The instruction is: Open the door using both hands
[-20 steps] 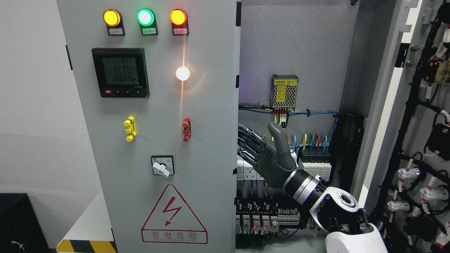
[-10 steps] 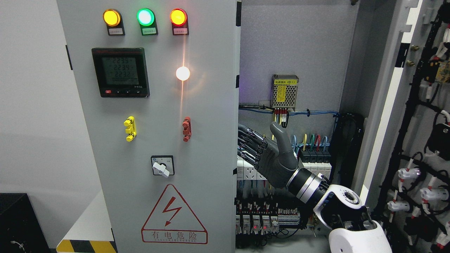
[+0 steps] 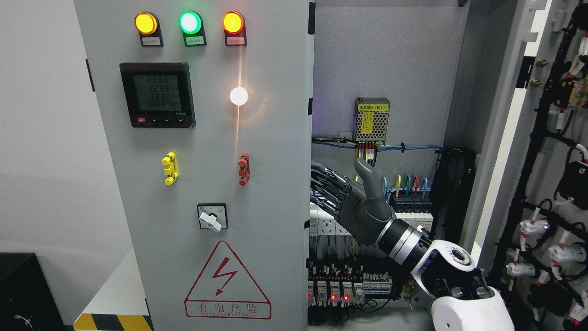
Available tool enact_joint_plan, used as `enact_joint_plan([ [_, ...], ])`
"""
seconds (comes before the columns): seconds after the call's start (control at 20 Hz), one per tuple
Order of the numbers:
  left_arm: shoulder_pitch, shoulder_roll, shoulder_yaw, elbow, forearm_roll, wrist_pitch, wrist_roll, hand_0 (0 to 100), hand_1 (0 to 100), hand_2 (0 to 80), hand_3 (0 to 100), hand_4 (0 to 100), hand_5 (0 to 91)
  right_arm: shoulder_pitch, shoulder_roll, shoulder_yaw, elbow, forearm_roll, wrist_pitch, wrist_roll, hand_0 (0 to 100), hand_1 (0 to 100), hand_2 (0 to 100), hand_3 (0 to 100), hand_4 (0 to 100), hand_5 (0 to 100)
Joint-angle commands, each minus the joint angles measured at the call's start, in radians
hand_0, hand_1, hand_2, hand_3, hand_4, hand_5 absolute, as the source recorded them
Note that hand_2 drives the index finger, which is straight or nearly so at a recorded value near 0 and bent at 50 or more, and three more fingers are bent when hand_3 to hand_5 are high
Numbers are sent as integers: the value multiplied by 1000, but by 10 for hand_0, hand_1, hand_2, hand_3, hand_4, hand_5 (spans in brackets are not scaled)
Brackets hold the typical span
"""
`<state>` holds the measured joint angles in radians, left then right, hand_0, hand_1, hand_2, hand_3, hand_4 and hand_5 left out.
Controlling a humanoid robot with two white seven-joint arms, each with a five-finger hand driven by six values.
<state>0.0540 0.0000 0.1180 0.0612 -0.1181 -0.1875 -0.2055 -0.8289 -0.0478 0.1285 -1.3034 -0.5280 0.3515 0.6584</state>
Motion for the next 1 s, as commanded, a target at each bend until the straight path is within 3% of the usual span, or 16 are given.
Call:
enact_joint_plan([
  [0.0,0,2,0,0,0,0,0,0,0,0,0,0,0,-2,-3,-1,6,-1,4,26,0,0,0,0,0,0],
  [0.75,0,2,2,0,0,0,0,0,0,0,0,0,0,-15,-3,0,7,-3,32,32,0,0,0,0,0,0],
  [0.95,0,2,2,0,0,0,0,0,0,0,0,0,0,-16,-3,0,7,-15,32,64,0,0,0,0,0,0],
])
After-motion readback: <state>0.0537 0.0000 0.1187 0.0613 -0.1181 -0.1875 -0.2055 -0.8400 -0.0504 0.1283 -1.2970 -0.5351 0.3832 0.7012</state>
